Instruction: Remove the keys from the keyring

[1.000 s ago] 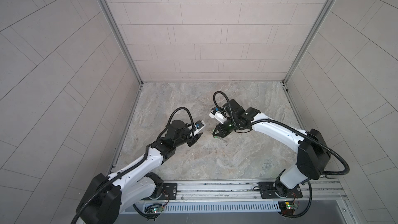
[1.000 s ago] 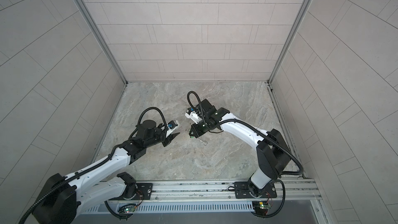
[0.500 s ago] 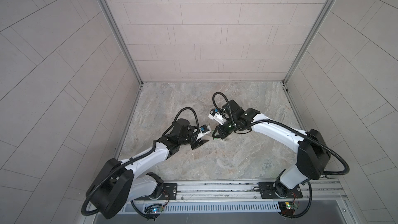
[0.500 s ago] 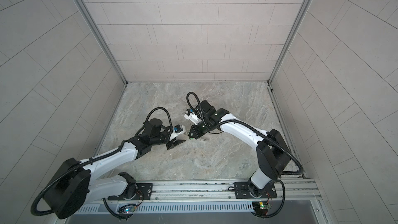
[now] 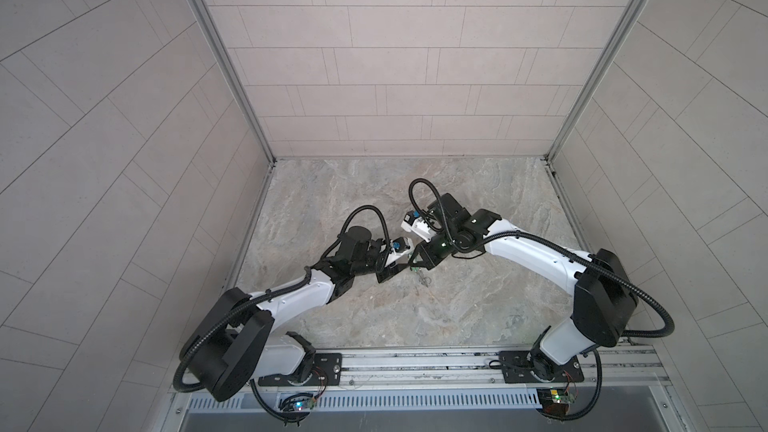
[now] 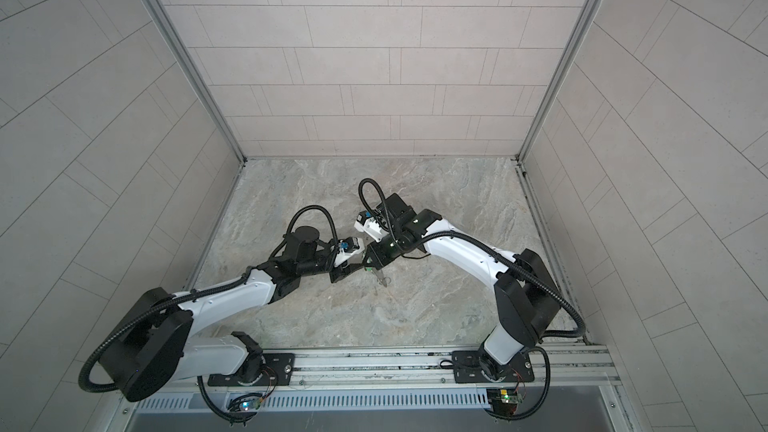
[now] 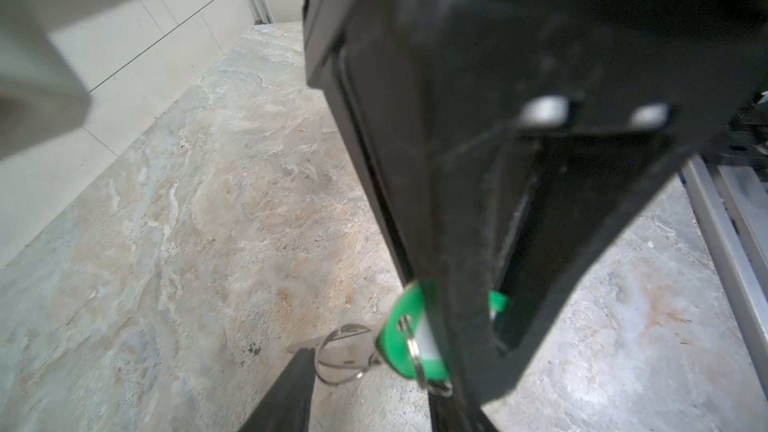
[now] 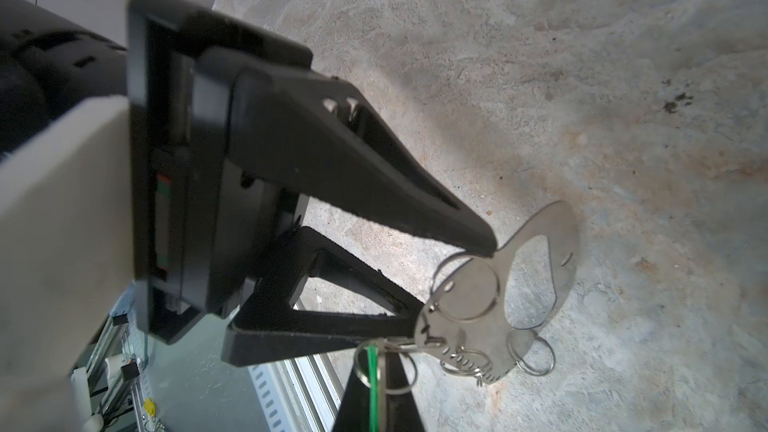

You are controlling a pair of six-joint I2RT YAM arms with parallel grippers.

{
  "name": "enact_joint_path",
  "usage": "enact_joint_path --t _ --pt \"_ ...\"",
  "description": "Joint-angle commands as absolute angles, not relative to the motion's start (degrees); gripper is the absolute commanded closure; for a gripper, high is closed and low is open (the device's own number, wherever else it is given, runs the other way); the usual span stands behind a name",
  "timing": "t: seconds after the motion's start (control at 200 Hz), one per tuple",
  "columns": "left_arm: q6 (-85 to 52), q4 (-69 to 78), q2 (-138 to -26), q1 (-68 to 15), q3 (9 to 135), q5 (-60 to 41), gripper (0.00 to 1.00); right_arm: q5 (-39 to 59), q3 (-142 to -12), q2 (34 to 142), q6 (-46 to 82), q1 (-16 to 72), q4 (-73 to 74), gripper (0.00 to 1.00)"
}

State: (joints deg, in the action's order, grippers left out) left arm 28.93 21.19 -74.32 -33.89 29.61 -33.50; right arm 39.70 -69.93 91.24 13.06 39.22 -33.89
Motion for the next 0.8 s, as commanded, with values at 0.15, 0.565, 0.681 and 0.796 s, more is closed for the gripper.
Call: enact_joint_path --t 0.15,0.565,0.681,0.796 --pt "36.5 20.1 -70.2 -34.3 29.3 -33.9 0.46 41.7 -70.0 91.2 12.4 39.7 -33.8 1.0" --pt "42.0 14.2 -72.9 -36.0 31.2 -34.5 0.66 40.7 -69.7 90.0 12.1 39.8 -34.7 1.0" --pt "40.9 14.2 -72.5 -36.1 30.7 -32.4 0.76 40.4 -69.1 89.2 12.4 39.8 -34.7 1.0" --pt "39.8 14.3 -72.4 -36.1 30.4 -31.7 0.83 40.4 -68.9 89.2 12.7 39.7 -34.7 1.0"
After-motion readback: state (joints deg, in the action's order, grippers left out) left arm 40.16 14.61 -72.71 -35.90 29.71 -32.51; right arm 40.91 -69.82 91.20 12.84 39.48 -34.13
